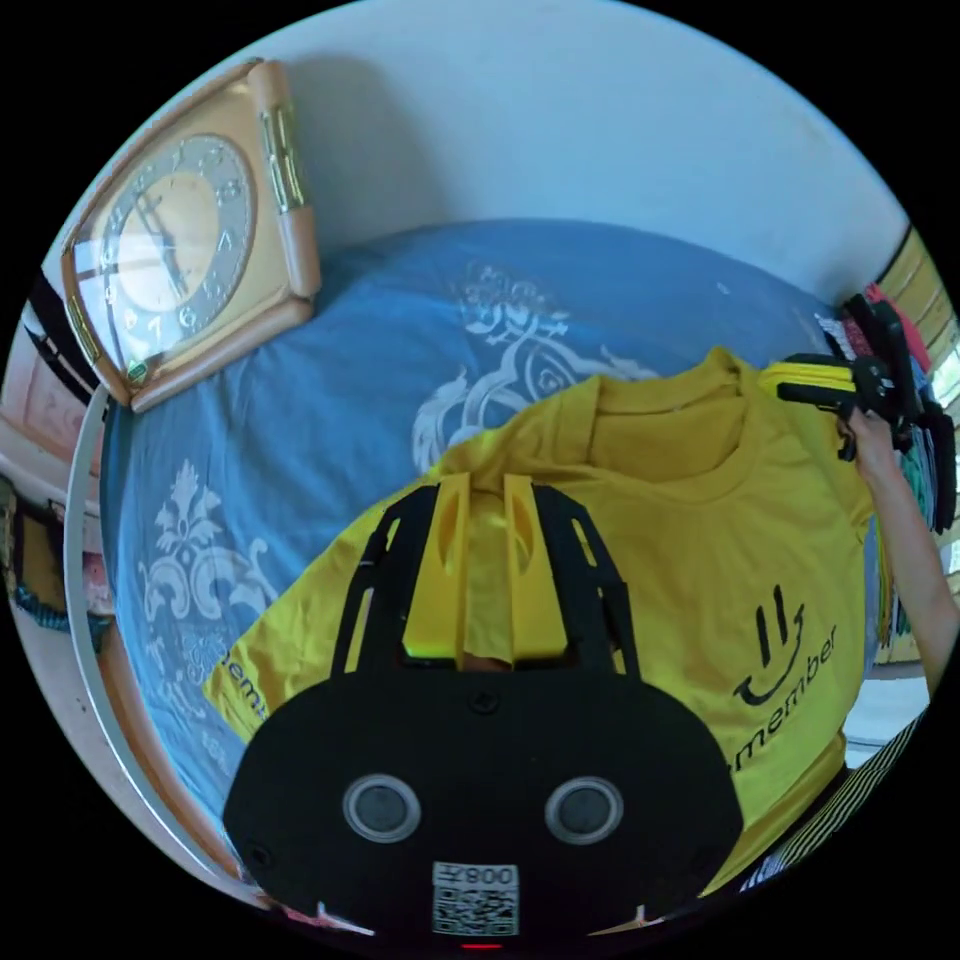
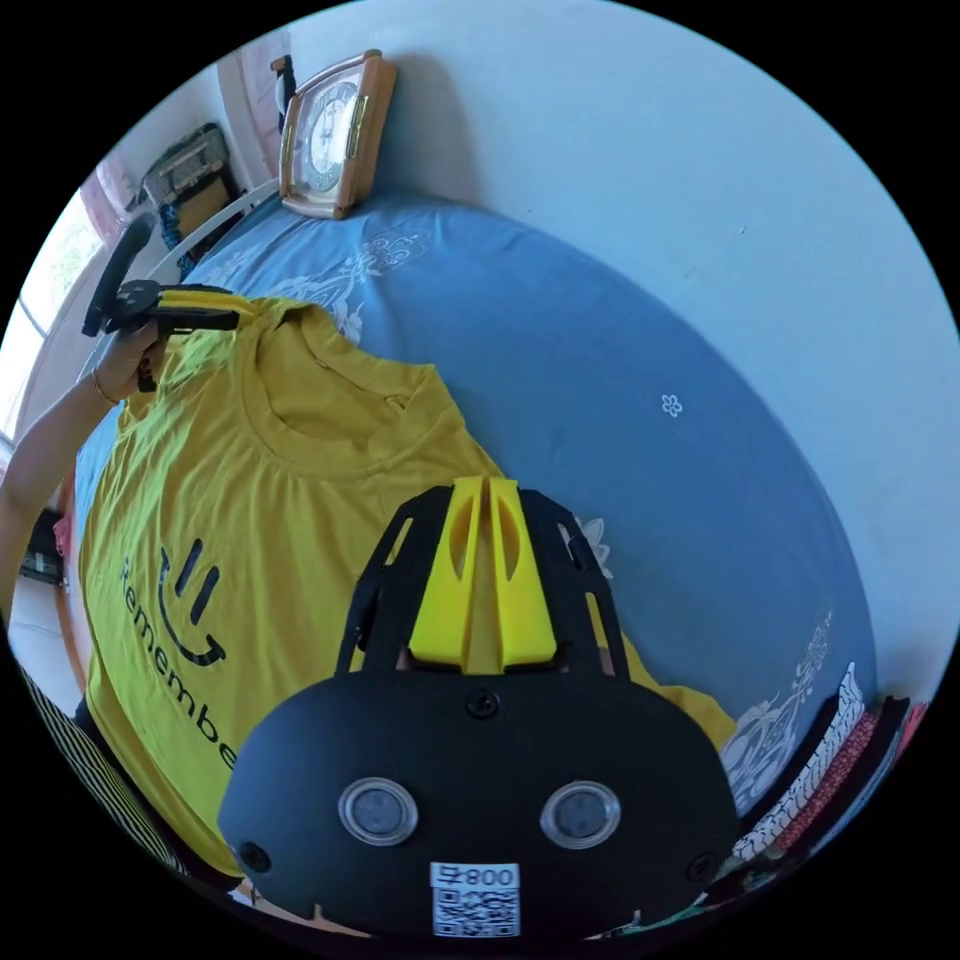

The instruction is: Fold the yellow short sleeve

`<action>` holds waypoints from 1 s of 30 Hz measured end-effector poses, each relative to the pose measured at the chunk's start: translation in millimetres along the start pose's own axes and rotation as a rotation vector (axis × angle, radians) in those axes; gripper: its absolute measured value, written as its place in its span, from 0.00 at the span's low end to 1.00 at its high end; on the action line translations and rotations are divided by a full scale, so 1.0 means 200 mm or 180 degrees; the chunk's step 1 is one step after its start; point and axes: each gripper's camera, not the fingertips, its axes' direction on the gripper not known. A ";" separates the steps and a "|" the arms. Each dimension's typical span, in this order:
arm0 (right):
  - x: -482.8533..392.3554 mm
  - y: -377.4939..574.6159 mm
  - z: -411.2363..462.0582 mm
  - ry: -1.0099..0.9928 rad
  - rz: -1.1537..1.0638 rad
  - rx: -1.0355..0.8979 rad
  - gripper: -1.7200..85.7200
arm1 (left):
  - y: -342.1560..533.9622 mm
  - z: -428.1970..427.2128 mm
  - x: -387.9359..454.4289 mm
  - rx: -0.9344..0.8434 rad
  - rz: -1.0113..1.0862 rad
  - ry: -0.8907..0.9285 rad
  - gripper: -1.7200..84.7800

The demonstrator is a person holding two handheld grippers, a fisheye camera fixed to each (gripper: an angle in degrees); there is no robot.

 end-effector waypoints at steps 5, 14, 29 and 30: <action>0.09 0.00 0.00 -0.0208 0.0298 0.0073 0.03 | 0.00 -0.13 -0.11 0.0165 -0.0230 0.0070 0.06; -0.11 0.09 -0.15 -0.0408 0.0165 0.0547 0.06 | -0.05 -0.33 0.15 0.0225 0.0547 0.0530 0.10; -0.27 0.23 -0.17 -0.0388 -0.0068 0.0757 0.02 | 0.10 -0.78 0.07 0.1073 0.0292 0.0510 0.05; -0.24 0.24 -0.16 -0.0456 -0.0019 0.0786 0.02 | 0.10 -0.78 0.06 0.1025 0.0304 0.0462 0.05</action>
